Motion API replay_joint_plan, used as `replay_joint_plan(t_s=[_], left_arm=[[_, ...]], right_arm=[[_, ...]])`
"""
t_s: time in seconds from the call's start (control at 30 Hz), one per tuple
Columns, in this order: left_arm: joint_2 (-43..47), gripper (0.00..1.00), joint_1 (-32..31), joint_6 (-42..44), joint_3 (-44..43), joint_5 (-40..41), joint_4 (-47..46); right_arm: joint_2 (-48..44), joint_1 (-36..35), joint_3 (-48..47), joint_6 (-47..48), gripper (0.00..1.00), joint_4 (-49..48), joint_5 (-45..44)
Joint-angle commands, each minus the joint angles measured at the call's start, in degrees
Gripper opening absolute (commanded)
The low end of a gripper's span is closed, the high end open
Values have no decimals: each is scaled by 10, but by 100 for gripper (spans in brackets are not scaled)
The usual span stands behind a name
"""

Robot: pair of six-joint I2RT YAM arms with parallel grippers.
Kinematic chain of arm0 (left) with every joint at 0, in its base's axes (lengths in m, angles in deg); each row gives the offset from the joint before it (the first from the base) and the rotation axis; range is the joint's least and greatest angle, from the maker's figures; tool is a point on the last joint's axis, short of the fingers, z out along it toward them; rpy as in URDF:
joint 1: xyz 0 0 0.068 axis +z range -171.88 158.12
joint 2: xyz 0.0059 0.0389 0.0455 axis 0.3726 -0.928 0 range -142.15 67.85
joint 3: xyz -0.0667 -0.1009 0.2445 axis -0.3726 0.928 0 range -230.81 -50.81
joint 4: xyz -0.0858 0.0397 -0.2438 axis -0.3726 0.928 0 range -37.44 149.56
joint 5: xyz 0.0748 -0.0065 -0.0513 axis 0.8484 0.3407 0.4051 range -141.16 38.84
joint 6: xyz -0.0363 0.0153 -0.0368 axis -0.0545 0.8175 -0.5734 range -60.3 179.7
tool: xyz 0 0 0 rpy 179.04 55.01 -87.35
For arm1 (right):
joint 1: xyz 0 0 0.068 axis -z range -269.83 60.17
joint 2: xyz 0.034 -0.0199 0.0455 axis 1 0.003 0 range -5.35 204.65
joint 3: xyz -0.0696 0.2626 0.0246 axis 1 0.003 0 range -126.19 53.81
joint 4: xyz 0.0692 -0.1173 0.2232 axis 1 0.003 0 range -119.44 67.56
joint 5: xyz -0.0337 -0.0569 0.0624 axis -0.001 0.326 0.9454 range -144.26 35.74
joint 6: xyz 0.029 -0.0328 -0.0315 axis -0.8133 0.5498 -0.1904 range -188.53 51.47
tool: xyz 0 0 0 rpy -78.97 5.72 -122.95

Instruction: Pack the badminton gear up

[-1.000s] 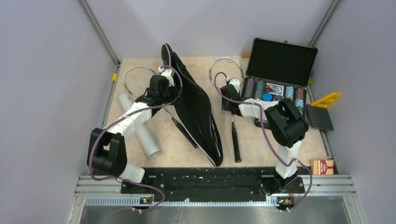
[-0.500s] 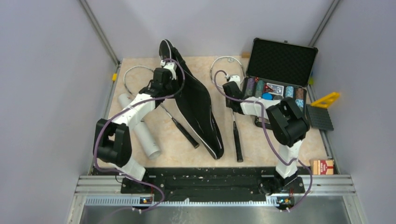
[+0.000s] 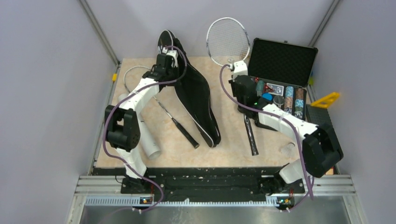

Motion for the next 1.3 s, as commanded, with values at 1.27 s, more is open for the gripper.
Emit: replay_joint_plan(t_s=[1.27], left_arm=[[51, 0, 67, -30, 75, -300, -116]], right_arm=[[222, -181, -160, 118, 0, 10, 100]])
